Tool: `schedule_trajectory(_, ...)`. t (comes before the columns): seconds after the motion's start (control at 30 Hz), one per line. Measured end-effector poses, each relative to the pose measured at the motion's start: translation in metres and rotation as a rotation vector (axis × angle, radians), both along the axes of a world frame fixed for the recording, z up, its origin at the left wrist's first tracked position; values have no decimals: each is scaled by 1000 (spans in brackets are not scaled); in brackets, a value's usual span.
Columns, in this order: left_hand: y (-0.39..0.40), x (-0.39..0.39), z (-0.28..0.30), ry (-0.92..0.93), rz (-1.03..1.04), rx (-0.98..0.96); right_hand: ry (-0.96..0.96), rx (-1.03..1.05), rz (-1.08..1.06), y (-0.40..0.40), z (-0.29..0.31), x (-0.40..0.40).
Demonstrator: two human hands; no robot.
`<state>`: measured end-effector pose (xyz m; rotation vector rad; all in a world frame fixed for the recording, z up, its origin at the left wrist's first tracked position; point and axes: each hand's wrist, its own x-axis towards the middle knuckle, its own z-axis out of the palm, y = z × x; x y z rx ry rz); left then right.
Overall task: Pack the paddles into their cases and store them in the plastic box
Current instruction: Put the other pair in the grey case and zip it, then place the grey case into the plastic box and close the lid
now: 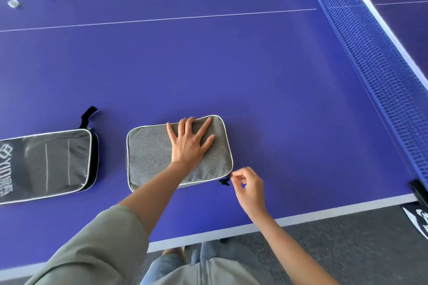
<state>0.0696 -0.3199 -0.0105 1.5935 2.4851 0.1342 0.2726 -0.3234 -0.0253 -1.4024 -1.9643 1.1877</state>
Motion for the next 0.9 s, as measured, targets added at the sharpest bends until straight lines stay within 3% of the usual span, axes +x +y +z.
schedule_trajectory(0.1,-11,3,5,-119,40,16,107,-161,-132,-2,9,-14)
schedule_trajectory(0.2,-42,8,17,-255,163,194,257,-487,-372,-5,17,-29)
schedule_trajectory(0.27,-68,9,24,-329,326,305,286,-588,-434,-6,23,-36)
schedule_trajectory(0.43,-119,8,26,-391,909,379,453,-878,-605,-21,35,-51)
schedule_trajectory(0.5,-126,7,26,-542,1203,348,511,-983,-674,-25,38,-59)
schedule_trajectory(0.57,-123,3,27,-762,1452,365,448,-986,-715,-25,43,-70)
schedule_trajectory(0.7,-114,-1,19,-999,1551,414,433,-1007,-759,-17,54,-82)
schedule_trajectory(0.8,-112,-1,17,-1262,1605,588,550,-1030,-742,-11,58,-86)
schedule_trajectory(0.9,-113,-4,22,-1385,1629,692,681,-1021,-719,-9,61,-90)
